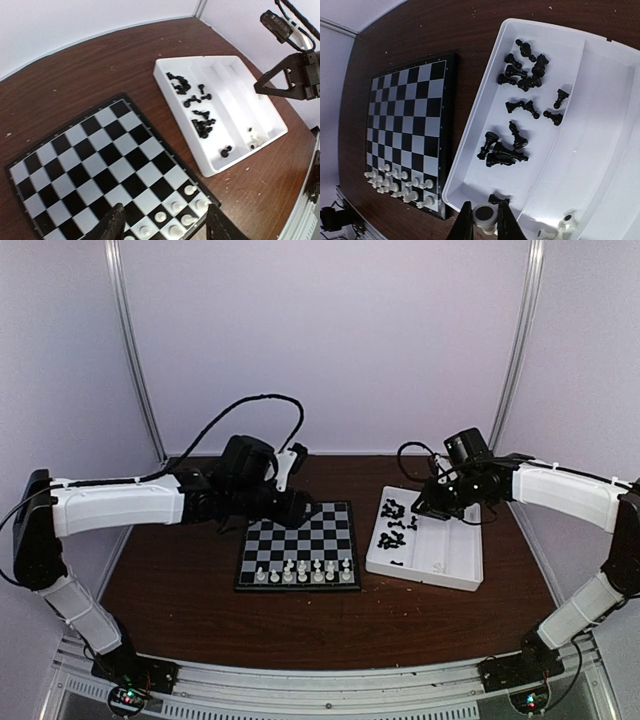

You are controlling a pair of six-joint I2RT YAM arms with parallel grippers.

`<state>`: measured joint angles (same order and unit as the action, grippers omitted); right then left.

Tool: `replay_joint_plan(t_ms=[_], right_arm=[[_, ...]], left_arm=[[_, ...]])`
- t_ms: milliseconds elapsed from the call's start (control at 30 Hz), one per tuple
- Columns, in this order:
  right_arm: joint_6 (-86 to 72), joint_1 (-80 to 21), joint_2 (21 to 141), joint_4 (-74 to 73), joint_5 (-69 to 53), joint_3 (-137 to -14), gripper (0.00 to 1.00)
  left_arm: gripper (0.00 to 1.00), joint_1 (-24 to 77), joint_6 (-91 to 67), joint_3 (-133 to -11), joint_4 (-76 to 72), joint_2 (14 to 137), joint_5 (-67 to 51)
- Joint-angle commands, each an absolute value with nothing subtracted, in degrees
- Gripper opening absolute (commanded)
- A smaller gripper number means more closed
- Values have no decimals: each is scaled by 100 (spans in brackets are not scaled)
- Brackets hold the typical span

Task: Set up the chess pieces on the board
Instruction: Pick up the chess piece from the storage box.

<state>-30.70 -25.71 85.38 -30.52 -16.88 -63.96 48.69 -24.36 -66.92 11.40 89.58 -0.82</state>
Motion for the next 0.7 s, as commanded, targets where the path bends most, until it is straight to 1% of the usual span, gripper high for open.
replay_joint_plan(t_ms=[0,100,233,467,667], right_arm=[[-4422,-2516,8150,-1860,-2709,-5823,15],[-5191,-2514,7843,-1077,-2921,-5339,15],[-5950,-2505,7445,-345,-2906,-4800,16],[-7035,-2505,6933,711,-2801,-4123,15],[-7239,-2505,6838,938,-2881,-3928,15]], left_arm=[[57,5174,-2416,-7103,-375,9613,-782],[58,5383,-2239,-7462,-786,10123,-822],[58,5575,-2089,-7946,-1228,10781,-853],[58,5857,-1679,-7904,-2783,11399,-1038],[58,5948,-1292,-7937,-3284,11674,-1230]])
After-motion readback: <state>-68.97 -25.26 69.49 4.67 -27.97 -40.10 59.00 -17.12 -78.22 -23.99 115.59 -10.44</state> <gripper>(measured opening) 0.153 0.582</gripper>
